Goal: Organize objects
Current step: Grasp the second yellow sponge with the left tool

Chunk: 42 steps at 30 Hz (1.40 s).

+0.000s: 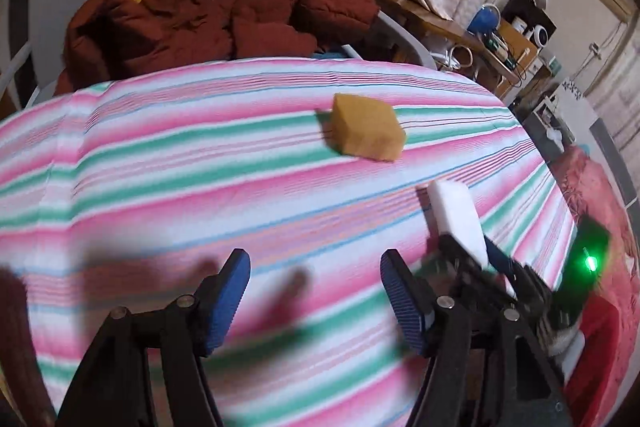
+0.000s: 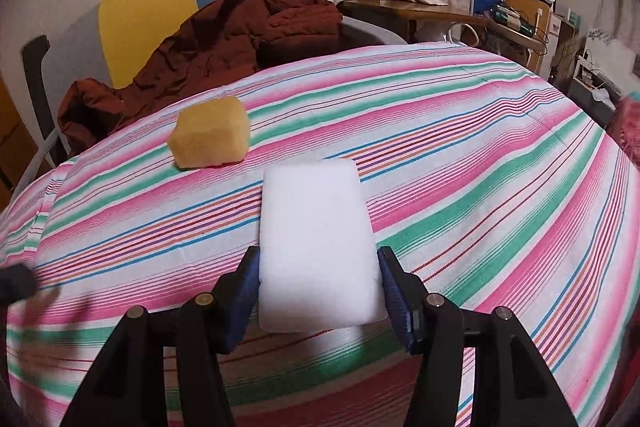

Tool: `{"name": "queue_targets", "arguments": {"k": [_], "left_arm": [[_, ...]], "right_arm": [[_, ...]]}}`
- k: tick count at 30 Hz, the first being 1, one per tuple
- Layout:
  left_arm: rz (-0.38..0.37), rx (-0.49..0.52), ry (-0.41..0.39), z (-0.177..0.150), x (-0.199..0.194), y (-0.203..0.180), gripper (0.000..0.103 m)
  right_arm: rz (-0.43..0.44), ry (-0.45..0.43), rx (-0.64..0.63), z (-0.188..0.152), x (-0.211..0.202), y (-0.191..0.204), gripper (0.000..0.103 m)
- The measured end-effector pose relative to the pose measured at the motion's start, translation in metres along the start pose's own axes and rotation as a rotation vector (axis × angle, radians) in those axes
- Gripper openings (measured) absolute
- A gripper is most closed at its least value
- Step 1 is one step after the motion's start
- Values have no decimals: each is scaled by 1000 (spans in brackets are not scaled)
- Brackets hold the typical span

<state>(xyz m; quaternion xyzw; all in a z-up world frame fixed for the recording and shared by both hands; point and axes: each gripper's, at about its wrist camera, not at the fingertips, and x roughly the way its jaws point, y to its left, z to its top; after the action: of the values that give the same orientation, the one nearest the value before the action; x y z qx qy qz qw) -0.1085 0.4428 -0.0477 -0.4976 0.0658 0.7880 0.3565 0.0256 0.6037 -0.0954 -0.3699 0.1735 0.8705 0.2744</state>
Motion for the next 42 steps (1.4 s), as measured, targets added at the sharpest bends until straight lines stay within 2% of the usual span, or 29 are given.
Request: {"name": "queue_targets", "arguments": {"k": [5, 7, 11, 13, 17, 20, 24, 26, 28, 30, 33, 37, 42], "left_arm": [[-36, -64, 26, 27, 32, -5, 70], [-48, -90, 12, 39, 40, -8, 72], [-9, -15, -21, 58, 52, -28, 82], [-1, 27, -37, 66, 57, -39, 82], [-24, 43, -46, 79, 69, -54, 83], [6, 61, -31, 84, 85, -61, 83], [5, 33, -23, 87, 102, -57, 83], [-2, 23, -29, 86, 106, -54, 77], [15, 33, -30, 83, 109, -53, 63], [-5, 44, -59, 78, 106, -50, 61], [15, 63, -104, 65, 98, -45, 59], [-2, 3, -149, 43, 83, -28, 58], [8, -4, -200, 5, 47, -9, 58]], "right_arm": [[8, -7, 7, -1, 0, -2, 58], [11, -7, 12, -1, 0, -3, 58], [16, -11, 19, -2, 0, -3, 59], [15, -13, 19, -2, 0, -2, 59], [16, -16, 22, -3, 0, -2, 59], [18, -16, 24, -3, 0, -3, 59], [26, -17, 31, -3, 0, -5, 59], [23, -17, 29, -3, 0, -5, 59], [21, -18, 27, -3, 0, -4, 59], [21, -18, 27, -3, 0, -4, 59], [14, -20, 22, -4, 0, -3, 59], [10, -25, 19, -4, 0, -3, 59], [-3, -32, 8, -6, -1, -1, 58]]}}
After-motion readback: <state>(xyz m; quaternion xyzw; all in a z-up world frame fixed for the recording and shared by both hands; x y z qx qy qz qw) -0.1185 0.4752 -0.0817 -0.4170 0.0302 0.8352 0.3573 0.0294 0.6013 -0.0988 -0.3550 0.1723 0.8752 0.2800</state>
